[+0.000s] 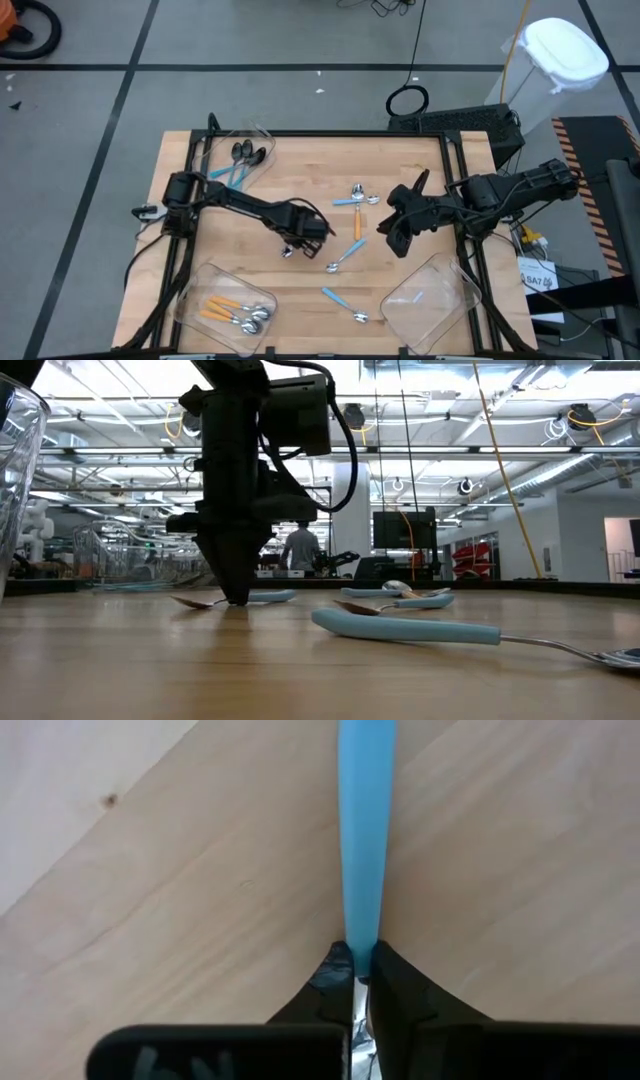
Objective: Sort silverware by color (type)
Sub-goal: Put the light blue spoon into the bottom right transparent bin
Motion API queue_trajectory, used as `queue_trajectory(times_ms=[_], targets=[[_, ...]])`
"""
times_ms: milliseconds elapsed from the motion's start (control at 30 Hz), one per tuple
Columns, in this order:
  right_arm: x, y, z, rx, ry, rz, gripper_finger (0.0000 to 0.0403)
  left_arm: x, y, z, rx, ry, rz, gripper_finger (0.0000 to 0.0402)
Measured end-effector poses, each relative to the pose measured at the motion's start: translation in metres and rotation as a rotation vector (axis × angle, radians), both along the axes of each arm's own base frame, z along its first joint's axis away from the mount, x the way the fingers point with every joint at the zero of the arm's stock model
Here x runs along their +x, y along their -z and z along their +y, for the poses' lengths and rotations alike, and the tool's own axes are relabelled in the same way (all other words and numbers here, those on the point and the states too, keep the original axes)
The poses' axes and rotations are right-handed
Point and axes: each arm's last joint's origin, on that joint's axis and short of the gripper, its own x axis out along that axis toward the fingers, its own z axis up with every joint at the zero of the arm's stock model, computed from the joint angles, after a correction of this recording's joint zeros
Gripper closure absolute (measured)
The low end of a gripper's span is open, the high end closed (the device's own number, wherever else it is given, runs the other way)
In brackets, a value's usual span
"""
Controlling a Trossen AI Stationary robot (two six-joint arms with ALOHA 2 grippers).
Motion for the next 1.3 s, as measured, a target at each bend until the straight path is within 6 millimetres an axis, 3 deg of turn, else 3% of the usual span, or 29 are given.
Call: queue_trajectory(times_ms=[300,733,1033,1300], targets=[[0.0,0.0,0.001,0.058,0.059,0.0,0.0337,0.018,-0.031,-0.017,0.036,0.138,-0.087,0.039],[-0.007,0.0,0.021,0.091,-0.003,0.006,0.0337,0.037,-0.097,-0.051,0.118,0.235,-0.248,0.0391],[-0.011,0.0,0.031,0.157,-0.099,0.038,0.0337,0.042,-0.126,-0.066,0.146,0.352,-0.34,0.0391],[-0.008,-0.007,0.042,0.056,-0.295,-0.082,0.0334,0.045,-0.147,-0.073,0.161,0.431,-0.403,0.0391]])
